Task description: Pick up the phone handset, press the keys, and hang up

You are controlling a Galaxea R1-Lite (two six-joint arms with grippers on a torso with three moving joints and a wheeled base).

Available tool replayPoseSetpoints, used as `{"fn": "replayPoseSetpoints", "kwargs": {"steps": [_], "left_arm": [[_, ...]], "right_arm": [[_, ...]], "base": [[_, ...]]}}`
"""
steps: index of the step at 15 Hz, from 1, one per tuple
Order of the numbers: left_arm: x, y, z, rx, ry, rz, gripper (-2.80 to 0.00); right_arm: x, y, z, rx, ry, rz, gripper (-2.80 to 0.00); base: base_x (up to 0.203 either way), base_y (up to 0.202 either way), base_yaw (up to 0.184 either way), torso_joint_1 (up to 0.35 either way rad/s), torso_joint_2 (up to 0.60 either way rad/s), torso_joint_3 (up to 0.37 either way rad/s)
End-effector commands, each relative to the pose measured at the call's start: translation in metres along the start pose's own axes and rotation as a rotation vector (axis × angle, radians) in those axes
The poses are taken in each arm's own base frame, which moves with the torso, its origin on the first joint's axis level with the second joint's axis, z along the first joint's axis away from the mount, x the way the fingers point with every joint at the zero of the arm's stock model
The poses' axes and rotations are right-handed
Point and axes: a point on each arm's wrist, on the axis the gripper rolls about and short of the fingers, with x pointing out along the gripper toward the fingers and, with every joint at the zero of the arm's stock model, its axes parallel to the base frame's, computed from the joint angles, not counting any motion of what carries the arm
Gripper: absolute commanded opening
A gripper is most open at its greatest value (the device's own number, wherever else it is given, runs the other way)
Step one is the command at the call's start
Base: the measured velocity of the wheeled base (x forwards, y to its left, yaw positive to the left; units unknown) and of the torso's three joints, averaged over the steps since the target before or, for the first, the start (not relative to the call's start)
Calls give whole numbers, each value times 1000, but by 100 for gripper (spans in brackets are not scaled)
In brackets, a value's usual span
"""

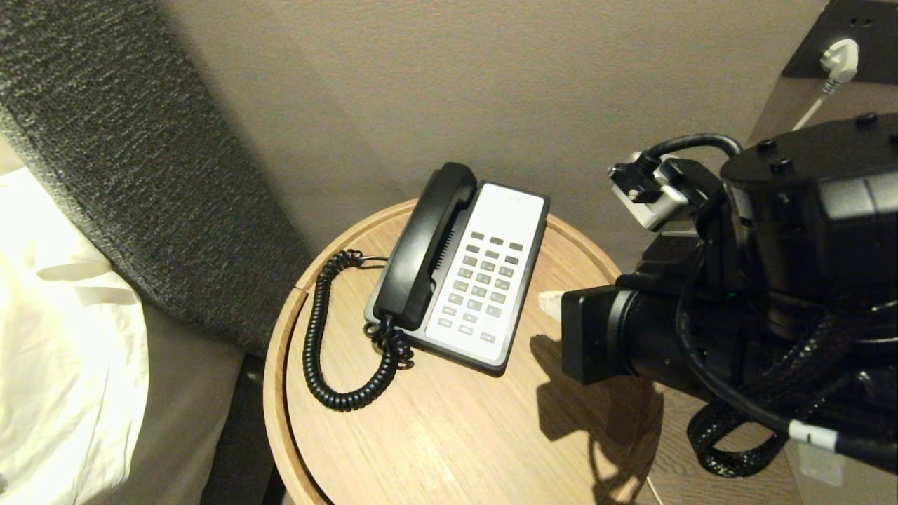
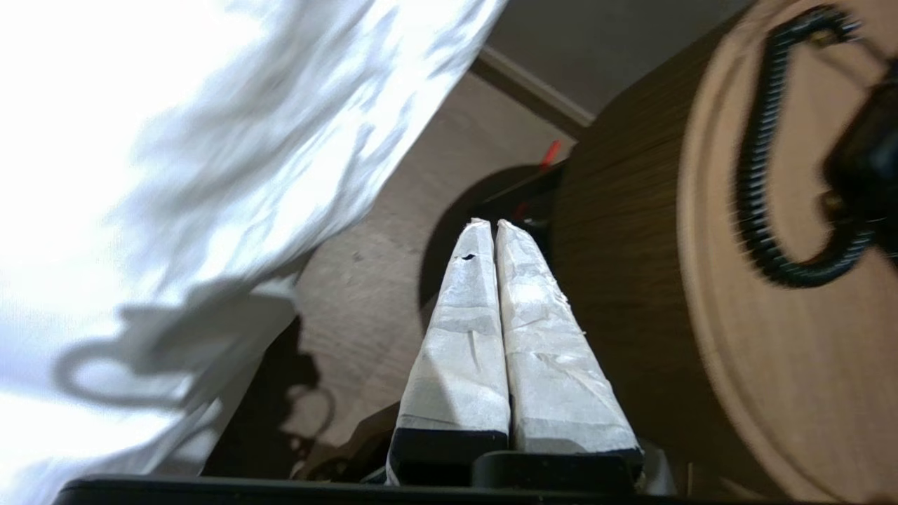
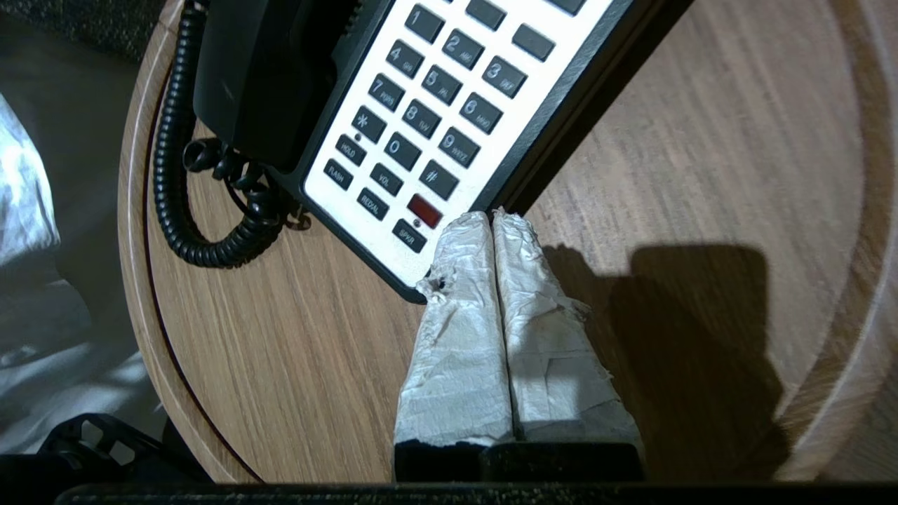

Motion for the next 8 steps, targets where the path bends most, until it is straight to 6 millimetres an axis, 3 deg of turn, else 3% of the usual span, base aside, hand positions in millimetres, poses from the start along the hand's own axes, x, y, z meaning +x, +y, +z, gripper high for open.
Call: {"fn": "replayPoseSetpoints", "kwargs": {"steps": [1, 3, 8], "left_arm": [[-15, 13, -20, -22, -41, 31, -280], [-21, 20, -32, -35, -5, 79, -280], [-26, 18, -39, -45, -41, 183, -280]], "right_arm": [[-7, -4, 2, 10, -17, -4, -280], [-12, -7, 0, 11, -16, -8, -280], [-18, -14, -7, 8, -13, -19, -280]], "base": [[0, 0, 0, 0, 0, 0], [0, 0, 0, 0, 0, 0], [0, 0, 0, 0, 0, 0]]}}
